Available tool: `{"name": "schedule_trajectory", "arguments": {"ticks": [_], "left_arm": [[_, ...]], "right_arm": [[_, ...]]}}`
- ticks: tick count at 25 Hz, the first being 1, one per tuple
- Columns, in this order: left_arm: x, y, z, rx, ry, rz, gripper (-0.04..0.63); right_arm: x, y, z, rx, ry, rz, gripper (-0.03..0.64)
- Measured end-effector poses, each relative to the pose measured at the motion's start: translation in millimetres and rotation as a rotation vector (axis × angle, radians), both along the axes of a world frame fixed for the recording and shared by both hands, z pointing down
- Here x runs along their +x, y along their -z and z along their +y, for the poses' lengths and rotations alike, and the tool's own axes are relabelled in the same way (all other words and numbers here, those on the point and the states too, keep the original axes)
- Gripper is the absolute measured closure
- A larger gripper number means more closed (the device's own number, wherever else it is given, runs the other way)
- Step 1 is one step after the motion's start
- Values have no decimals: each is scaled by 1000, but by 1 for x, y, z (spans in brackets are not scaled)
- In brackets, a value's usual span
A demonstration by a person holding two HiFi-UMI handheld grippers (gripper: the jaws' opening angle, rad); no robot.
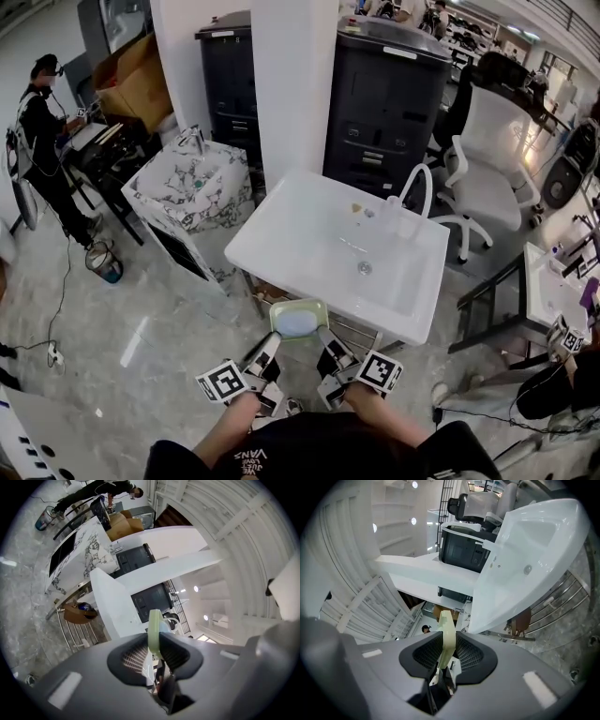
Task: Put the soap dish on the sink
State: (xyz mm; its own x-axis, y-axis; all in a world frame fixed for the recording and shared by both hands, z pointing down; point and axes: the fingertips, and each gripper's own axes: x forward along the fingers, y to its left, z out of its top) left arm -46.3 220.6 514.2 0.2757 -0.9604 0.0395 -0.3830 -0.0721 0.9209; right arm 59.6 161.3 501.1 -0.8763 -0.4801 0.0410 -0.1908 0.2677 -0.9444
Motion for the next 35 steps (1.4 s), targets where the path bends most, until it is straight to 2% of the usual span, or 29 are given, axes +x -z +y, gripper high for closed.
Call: {"name": "schedule_trajectory", "arguments": {"ticks": [2,4,8,9,13,16,19,23,28,32,35], "left_arm": [[-4,-3,-3,-6,16,37,467],[-7,-6,-7,-13,35,69,468],[-19,-10,-24,-8,55,16,468],[-21,-10,-29,-5,61,15,467],[-30,-5,-56,3,74,10,468],[-35,-3,-77,10,86,25,468],[-37,-7,-96,8,96,35,468],[-37,-7,-125,10,102,26,468],[-35,-11,-160,-4,113,17,468],[-33,-17,-184,-5,109,7,468],[-31,-20,-201,-8,97,3,468]], "right_arm": [[-2,-10,-2,-46,-8,39,528],[-7,-14,-8,-43,5,56,529],[-16,-17,-28,-41,32,63,529],[-19,-14,-35,-28,41,59,528],[-25,-18,-61,-82,37,89,529],[-35,-13,-83,-55,58,51,529],[-39,-11,-104,-19,76,58,529],[-35,-22,-132,-80,64,97,529],[-41,-14,-168,-46,104,14,529],[-34,-25,-191,-70,94,59,529],[-37,-20,-207,-39,110,9,528]]}}
